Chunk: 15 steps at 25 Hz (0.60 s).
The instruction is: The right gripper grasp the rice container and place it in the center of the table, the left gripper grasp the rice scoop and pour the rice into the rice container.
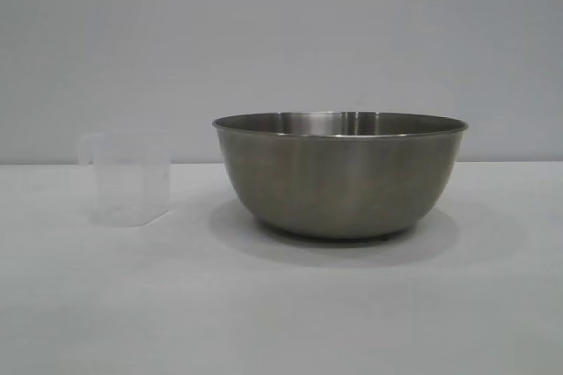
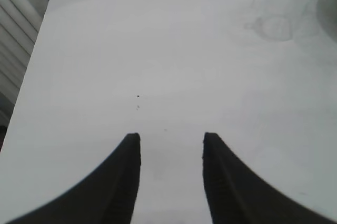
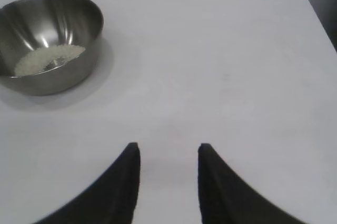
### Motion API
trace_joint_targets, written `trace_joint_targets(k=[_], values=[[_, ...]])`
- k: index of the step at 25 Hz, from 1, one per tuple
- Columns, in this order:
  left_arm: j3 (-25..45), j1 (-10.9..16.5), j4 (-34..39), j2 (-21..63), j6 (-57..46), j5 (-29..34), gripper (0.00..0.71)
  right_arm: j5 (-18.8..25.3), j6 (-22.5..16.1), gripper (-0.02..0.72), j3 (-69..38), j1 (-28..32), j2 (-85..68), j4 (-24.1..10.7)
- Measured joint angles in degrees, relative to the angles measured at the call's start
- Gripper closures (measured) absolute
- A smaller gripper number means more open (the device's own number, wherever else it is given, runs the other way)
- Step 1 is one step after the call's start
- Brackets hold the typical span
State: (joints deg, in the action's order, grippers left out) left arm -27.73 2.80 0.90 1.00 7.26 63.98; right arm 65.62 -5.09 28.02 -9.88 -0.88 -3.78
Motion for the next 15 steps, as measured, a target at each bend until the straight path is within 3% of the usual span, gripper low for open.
trace_joint_targets(k=[7,15], values=[[0.00,3.15,0.00,0.00,0.00,0.00,0.471,0.00,0.00,0.450,0.00,4.17,0.00,0.00],[0.00,3.24,0.00,0.00,0.00,0.00,0.471,0.00,0.00,0.450,0.00,4.31,0.00,0.00]])
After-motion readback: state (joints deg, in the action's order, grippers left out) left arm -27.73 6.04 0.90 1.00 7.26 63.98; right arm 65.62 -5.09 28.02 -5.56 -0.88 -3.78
